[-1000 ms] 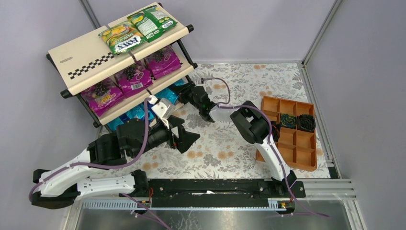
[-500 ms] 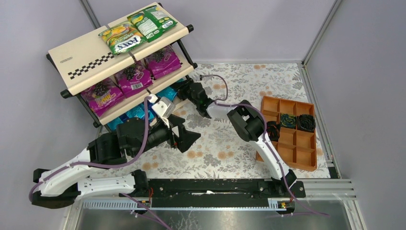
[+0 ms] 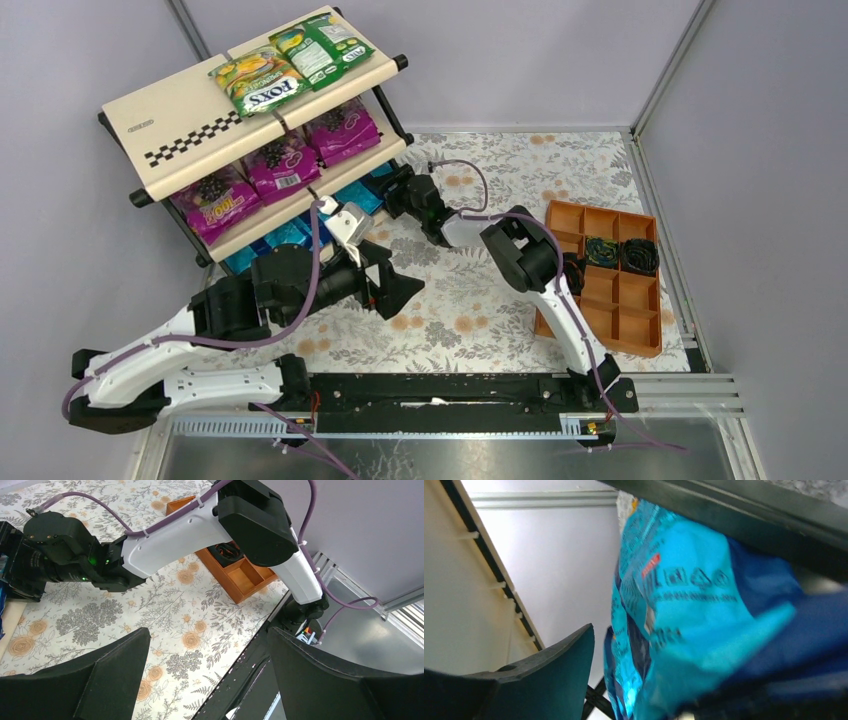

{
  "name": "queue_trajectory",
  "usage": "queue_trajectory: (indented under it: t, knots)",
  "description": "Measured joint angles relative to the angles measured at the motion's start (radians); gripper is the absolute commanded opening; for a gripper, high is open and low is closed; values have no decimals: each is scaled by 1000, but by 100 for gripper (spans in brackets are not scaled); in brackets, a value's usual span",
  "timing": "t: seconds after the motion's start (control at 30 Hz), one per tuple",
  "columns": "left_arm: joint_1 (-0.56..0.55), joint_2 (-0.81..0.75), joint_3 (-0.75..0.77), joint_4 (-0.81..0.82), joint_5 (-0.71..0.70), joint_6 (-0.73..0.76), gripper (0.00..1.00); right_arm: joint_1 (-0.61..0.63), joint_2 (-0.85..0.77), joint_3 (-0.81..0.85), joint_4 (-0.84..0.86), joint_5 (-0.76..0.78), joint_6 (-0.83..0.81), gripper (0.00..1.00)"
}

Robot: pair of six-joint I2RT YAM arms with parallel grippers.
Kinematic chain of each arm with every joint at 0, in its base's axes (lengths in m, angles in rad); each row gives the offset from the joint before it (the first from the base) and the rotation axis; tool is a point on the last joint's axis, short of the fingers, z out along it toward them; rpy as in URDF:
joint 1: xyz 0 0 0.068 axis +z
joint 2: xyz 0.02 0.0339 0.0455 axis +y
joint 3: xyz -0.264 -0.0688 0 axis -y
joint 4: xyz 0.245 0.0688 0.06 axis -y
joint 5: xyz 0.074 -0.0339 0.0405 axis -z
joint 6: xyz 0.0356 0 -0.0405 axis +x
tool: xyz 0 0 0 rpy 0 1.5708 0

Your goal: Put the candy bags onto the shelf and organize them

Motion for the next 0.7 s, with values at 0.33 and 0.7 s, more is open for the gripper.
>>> queue_trajectory:
  t: [0.33,0.7]
  knots:
    - [0,29,-3,41,22,-4,93,-2,-216,-246,-25,-92,-63,74]
    - [0,73,-15,73,51,-8,93,-4,-237,-272,3,-142,-69,48]
